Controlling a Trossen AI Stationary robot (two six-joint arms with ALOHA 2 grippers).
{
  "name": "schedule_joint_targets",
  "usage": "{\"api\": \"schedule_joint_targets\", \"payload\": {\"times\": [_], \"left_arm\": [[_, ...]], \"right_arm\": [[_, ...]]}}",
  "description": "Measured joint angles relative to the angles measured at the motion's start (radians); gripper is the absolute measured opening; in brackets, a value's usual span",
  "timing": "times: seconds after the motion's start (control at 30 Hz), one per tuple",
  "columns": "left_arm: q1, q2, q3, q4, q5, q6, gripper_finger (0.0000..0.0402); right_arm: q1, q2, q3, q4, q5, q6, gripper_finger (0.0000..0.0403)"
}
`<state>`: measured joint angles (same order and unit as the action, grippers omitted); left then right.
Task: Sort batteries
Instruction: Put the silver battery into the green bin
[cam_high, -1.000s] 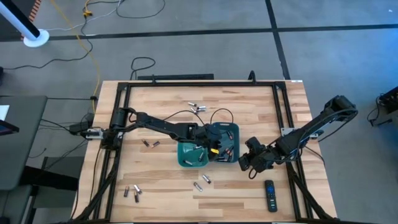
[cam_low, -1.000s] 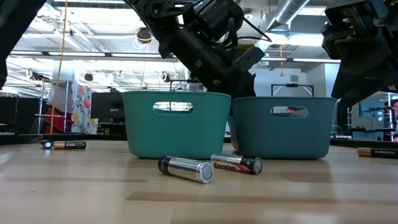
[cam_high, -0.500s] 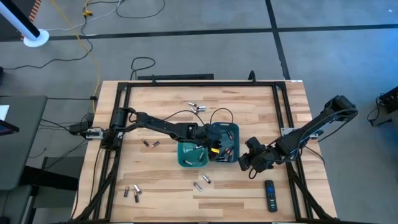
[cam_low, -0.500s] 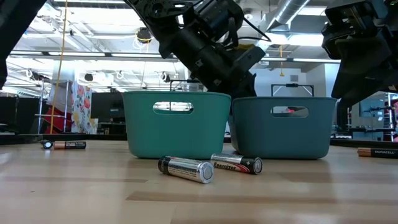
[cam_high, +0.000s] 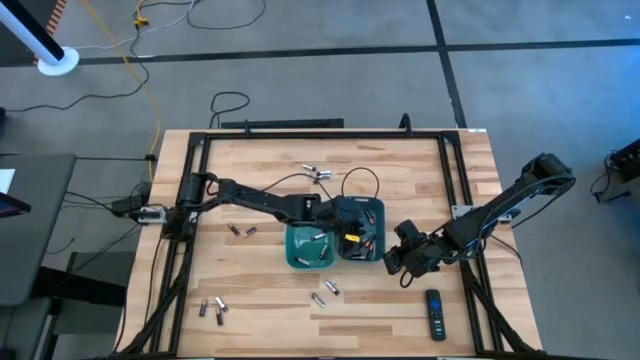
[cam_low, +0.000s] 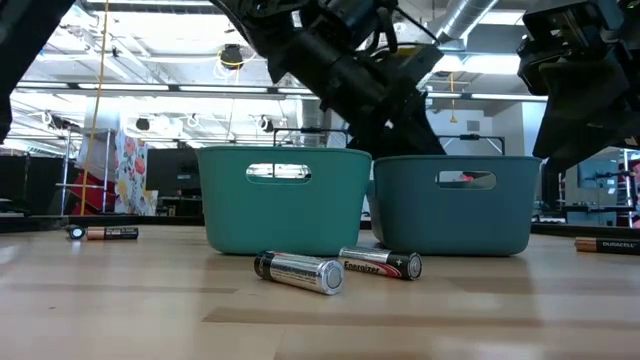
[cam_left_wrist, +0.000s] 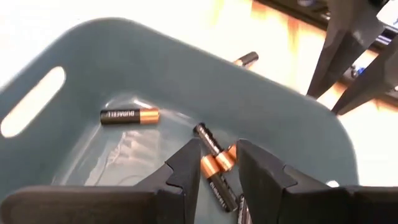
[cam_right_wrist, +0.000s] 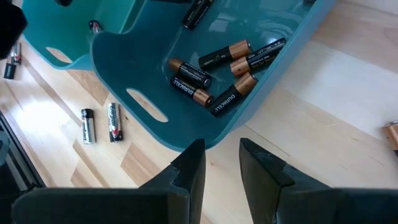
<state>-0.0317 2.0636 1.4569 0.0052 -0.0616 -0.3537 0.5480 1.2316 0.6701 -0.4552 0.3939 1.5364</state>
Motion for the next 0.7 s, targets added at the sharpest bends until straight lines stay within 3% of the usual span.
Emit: {"api": "schedule_joint_targets", "payload": {"times": [0.5, 0.7], "left_arm": [[0.015, 0.000, 0.084, -0.092, 0.003, 0.063, 0.0148], [0.015, 0.000, 0.137, -0.169, 0.003, 0.196, 0.0148]], "right_arm": [[0.000, 0.000, 0.000, 0.000, 0.000, 0.000, 0.0116], [0.000, 0.000, 0.000, 0.000, 0.000, 0.000, 0.0116]]}}
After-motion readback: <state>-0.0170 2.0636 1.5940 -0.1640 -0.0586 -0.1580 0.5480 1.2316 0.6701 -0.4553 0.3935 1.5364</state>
